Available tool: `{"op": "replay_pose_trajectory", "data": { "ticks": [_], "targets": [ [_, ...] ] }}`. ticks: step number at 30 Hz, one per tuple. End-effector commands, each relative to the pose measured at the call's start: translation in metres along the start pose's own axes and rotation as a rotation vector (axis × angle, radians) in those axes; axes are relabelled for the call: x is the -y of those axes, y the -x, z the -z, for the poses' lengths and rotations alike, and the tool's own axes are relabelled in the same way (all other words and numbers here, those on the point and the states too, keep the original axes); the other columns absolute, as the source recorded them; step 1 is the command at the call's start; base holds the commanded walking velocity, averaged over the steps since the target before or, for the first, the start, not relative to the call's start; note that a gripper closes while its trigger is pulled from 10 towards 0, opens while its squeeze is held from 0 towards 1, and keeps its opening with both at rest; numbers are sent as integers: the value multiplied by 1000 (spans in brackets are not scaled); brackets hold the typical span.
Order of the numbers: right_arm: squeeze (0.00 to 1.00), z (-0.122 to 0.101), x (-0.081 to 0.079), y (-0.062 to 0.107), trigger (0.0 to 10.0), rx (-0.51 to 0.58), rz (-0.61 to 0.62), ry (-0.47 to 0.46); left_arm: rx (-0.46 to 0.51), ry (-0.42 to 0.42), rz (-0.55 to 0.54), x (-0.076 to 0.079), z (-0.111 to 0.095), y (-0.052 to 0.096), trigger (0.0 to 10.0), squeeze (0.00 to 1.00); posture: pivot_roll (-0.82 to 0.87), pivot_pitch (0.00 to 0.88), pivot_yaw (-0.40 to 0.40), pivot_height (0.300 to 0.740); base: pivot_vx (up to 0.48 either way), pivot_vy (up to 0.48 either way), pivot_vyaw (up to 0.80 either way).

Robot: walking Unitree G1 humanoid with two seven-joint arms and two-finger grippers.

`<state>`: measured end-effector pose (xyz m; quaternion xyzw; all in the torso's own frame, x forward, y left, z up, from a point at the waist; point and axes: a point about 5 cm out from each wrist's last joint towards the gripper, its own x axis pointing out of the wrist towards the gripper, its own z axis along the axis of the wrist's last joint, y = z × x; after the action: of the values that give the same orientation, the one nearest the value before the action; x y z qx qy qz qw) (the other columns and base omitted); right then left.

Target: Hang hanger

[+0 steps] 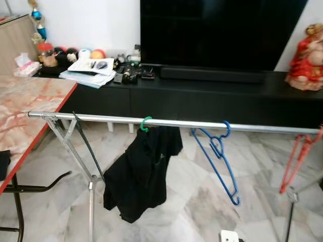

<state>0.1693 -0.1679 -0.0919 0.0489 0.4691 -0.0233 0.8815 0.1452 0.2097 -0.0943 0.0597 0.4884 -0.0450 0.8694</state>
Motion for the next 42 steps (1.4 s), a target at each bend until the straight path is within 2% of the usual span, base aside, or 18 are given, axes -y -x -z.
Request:
{"op": "replay_pose_trajectory", "data": {
  "ticks": [1, 14, 28, 35, 42],
  "targets": [
    [0, -11, 2, -1, 10000, 32, 3, 11, -63, 0, 38, 11, 18, 2, 10000, 0, 105, 16, -32, 740, -292, 0, 0],
    [0, -11, 1, -2, 10000, 29, 5, 6, -60, -1, 29, 11, 18, 2, 10000, 0, 105, 25, -31, 740, -63, 0, 0],
    [0, -8, 0, -2, 10000, 8, -2, 22, -57, 6, 28, 11, 17, 2, 10000, 0, 107, 32, -33, 740, 0, 0, -775],
    [0, -8, 0, -2, 10000, 4, -2, 22, -49, -40, 33, 10, 15, 2, 10000, 0, 107, 33, -31, 740, 0, -173, -769],
    [0, -6, 0, -1, 10000, -1, -2, 22, -52, -15, 27, 10, 16, 2, 10000, 0, 108, 33, -29, 740, 0, -137, -769]
  ]
}}
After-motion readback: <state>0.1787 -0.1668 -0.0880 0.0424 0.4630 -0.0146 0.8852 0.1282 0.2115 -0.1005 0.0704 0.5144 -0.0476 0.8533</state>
